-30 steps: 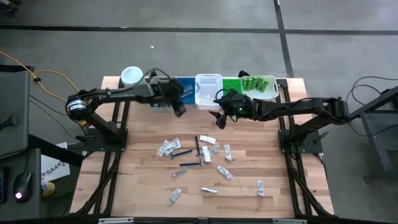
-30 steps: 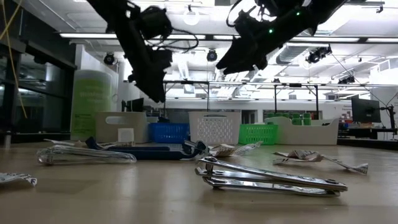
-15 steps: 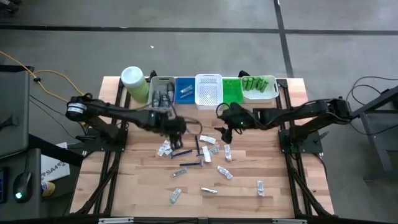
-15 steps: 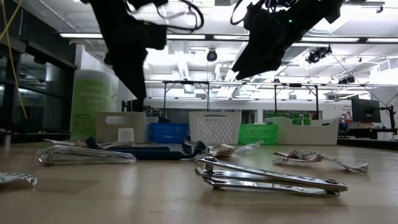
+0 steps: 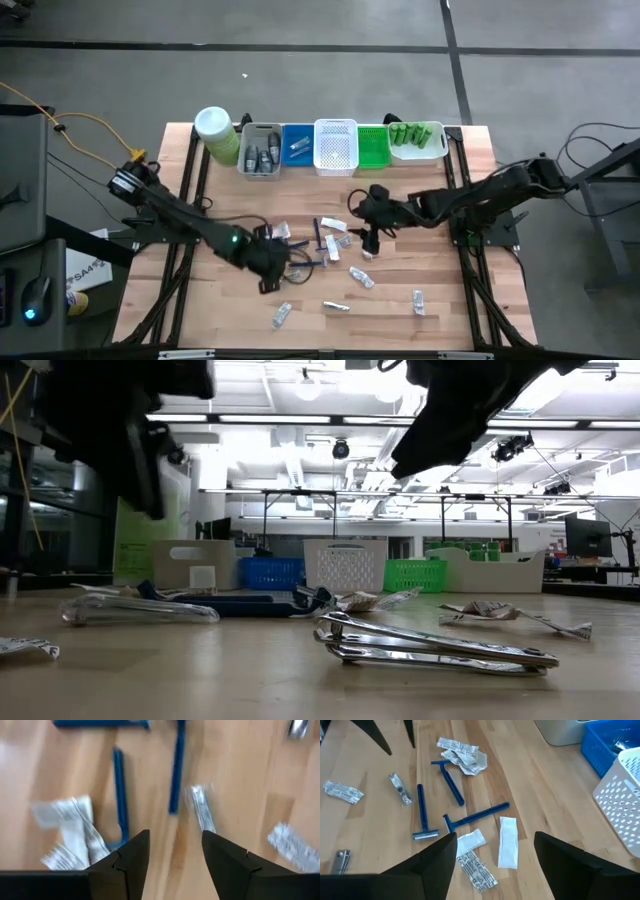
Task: Pick & Place Travel size toiletries
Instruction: Put the top silver nail cutter into the blue bin
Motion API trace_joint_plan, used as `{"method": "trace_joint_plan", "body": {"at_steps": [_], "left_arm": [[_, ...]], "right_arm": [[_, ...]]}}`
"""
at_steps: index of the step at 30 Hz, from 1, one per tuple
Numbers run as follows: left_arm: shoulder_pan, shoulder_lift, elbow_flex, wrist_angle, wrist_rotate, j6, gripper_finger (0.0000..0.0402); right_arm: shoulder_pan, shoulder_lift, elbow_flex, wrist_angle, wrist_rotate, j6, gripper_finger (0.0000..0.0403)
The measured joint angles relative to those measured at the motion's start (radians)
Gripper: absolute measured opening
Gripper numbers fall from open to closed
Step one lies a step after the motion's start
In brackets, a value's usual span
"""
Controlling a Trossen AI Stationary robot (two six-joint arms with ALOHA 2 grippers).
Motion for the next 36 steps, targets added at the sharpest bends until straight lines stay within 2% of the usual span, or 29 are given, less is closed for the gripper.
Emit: {"method": "trace_joint_plan", "body": {"at_steps": [5, 14, 36], "left_arm": [[-0.056, 0.046, 0.0, 0.079, 0.007, -0.03, 0.0177], [-0.053, 0.125, 0.0, 0.141, 0.037, -0.117, 0.0177], [-0.053, 0.244, 0.003, 0.165, 0.068, -0.167, 0.0177]], "right_arm": [[0.063, 0.0, 0.0, -0.01, 0.057, 0.004, 0.0259], [0.12, 0.0, 0.0, -0.022, 0.073, 0.029, 0.0259], [0.124, 0.0, 0.0, -0.044, 0.095, 0.047, 0.0259]]}}
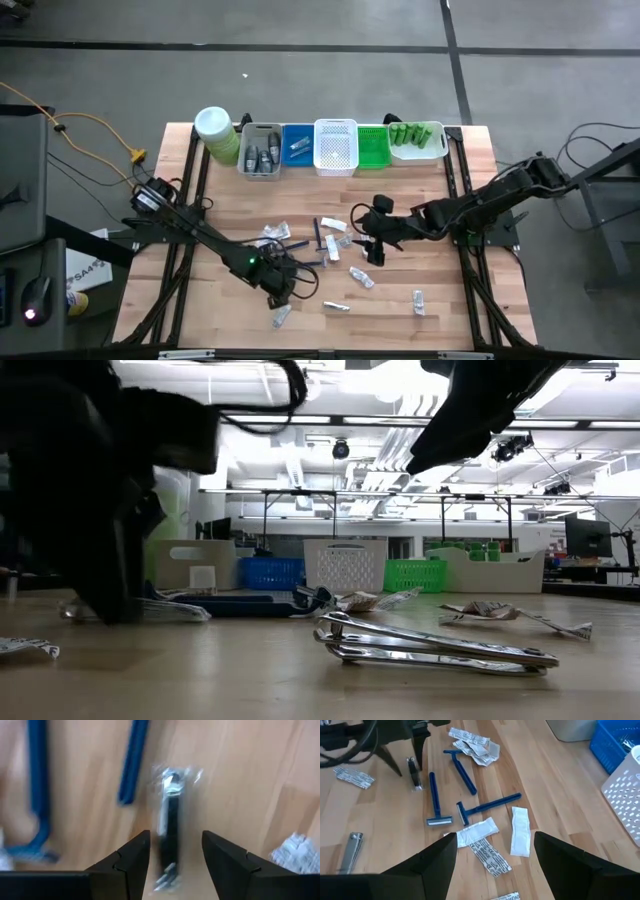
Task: Pick & Place Travel size toiletries
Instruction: Put the top silver nail cutter into the blue bin
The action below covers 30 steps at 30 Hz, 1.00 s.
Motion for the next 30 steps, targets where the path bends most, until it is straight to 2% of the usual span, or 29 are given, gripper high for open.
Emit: {"method": "trace_joint_plan", "body": {"at_steps": [6, 9, 18, 23, 27, 30], "left_arm": [[-0.002, 0.022, 0.002, -0.031, 0.014, 0.008, 0.0176], [0.0, 0.032, 0.003, -0.064, 0.021, 0.009, 0.0162], [0.001, 0.034, 0.0, -0.092, 0.054, 0.014, 0.0049], [0.002, 0.02, 0.016, -0.09, 0.059, 0.017, 0.0048], [0.015, -0.01, 0.091, -0.211, 0.053, 0.077, 0.0048], [0.033, -0.053, 0.173, -0.299, -0.035, 0.118, 0.0048]], "right_arm": [[0.007, 0.0, 0.0, -0.002, 0.014, 0.002, 0.0258], [0.014, 0.0, 0.0, -0.011, 0.021, 0.004, 0.0258], [0.026, 0.0, 0.0, -0.012, 0.021, 0.006, 0.0258], [0.026, 0.0, 0.0, -0.019, 0.02, 0.006, 0.0258], [0.026, 0.0, 0.0, -0.021, 0.018, 0.006, 0.0258], [0.026, 0.0, 0.0, -0.021, 0.02, 0.006, 0.0258]]}}
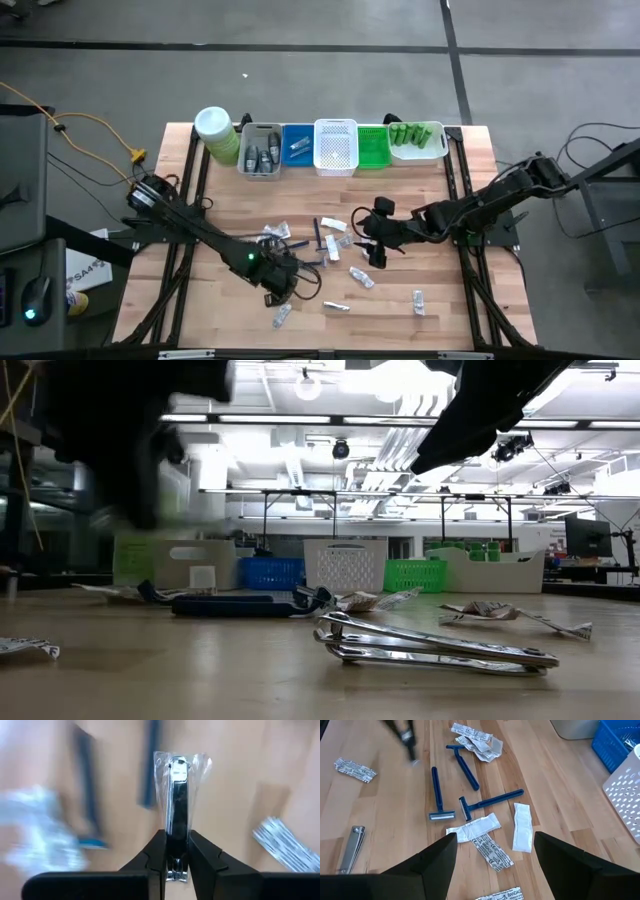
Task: Pick & Place Travel size toiletries
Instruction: Put the top silver nail cutter into the blue bin
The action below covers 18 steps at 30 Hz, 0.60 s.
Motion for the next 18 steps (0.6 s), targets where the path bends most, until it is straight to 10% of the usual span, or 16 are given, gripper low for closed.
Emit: {"method": "trace_joint_plan", "body": {"at_steps": [10, 18], "left_arm": [[0.218, -0.056, 0.118, -0.152, -0.362, 0.168, 0.0048], [0.548, -0.059, 0.117, -0.058, -0.338, 0.386, 0.0048]], "right_arm": [[0.0, 0.0, 0.0, 0.002, 0.001, 0.0, 0.0258], [-0.01, 0.0, 0.0, 0.0, 0.002, -0.007, 0.0258]]}}
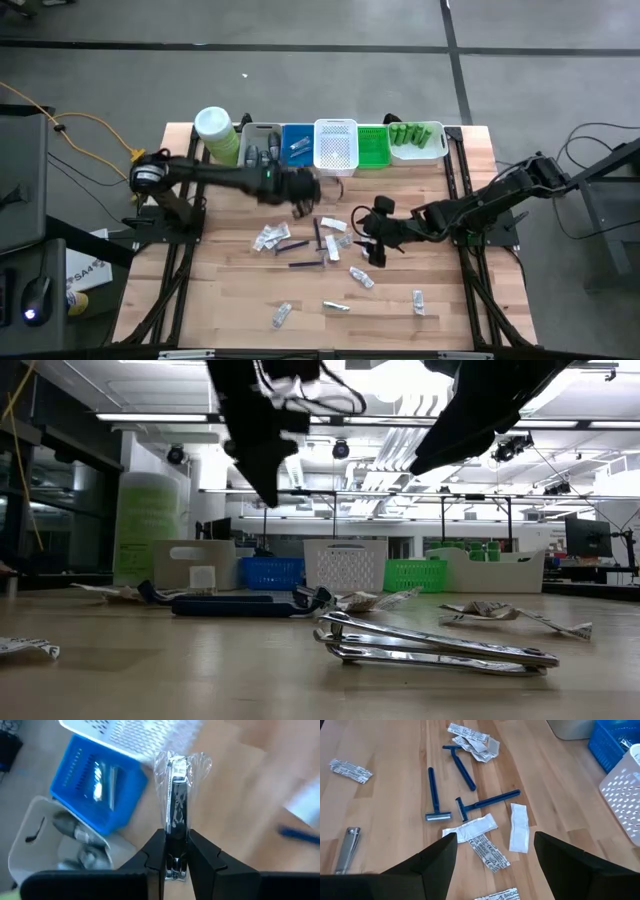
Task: Pick & Place Travel size toiletries
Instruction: Put the top silver nail cutter into the blue bin
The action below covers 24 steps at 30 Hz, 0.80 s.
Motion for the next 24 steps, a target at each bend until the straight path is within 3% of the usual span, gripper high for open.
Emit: {"method": "trace_joint_plan", "body": {"at_steps": [6, 13, 18, 24], "left_arm": [[0.208, 0.004, 0.001, 0.102, 0.116, 0.166, 0.0048], [0.408, 0.004, 0.001, 0.128, 0.295, 0.21, 0.0048], [0.491, 0.044, 0.001, 0.194, 0.424, 0.219, 0.0048], [0.531, 0.123, 0.001, 0.228, 0.433, 0.239, 0.0048]], "right_arm": [[-0.002, 0.0, 0.0, -0.002, 0.025, -0.001, 0.0258], [-0.002, 0.0, 0.0, -0.003, 0.025, 0.004, 0.0258], [-0.002, 0.0, 0.0, -0.002, 0.061, 0.01, 0.0258], [-0.001, 0.0, 0.0, 0.004, 0.087, 0.026, 0.0258]]}}
